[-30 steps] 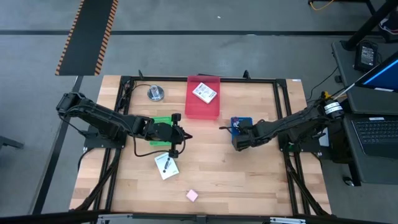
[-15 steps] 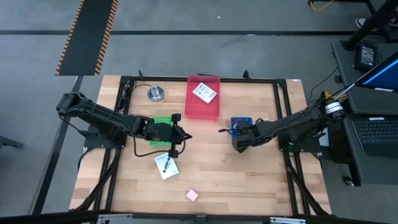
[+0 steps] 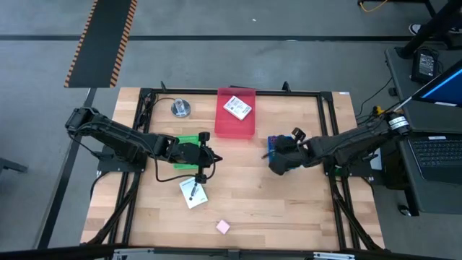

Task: Pick and place items into bin
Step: Put the white card reader box into the red basket

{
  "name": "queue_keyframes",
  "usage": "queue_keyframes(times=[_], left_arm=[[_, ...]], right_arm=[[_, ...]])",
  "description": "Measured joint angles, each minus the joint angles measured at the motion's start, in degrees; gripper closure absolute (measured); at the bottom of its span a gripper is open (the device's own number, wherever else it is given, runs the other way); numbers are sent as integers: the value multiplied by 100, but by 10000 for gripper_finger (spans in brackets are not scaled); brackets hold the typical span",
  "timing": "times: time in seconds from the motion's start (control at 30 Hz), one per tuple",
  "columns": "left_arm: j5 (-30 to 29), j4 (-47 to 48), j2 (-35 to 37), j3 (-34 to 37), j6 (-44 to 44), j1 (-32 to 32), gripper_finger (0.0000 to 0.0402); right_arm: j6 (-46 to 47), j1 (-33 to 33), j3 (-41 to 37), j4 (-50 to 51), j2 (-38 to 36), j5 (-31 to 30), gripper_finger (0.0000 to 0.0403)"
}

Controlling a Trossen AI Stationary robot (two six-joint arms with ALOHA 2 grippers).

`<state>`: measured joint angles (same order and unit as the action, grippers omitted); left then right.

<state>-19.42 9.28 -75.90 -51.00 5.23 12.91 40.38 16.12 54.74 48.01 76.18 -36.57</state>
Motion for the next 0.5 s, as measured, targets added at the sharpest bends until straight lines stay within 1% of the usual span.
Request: queue_keyframes(times=[0.1,0.27,0.37,0.5], left_arm=[[0,-4,0,0,0,0,398],[0,-20,0,0,-1,0,398],[-5,-17,0,0,-100,48,398],[-60,-40,0,0,-337,226,398]], right_arm=[[-672,209,0,-592,-160,-230,281],[-2285,468,-265,-2297,-197,-203,281],[-3039,518,-422,-3127,-155,199,281],[-3619,520,-686,-4074,-116,880,281]])
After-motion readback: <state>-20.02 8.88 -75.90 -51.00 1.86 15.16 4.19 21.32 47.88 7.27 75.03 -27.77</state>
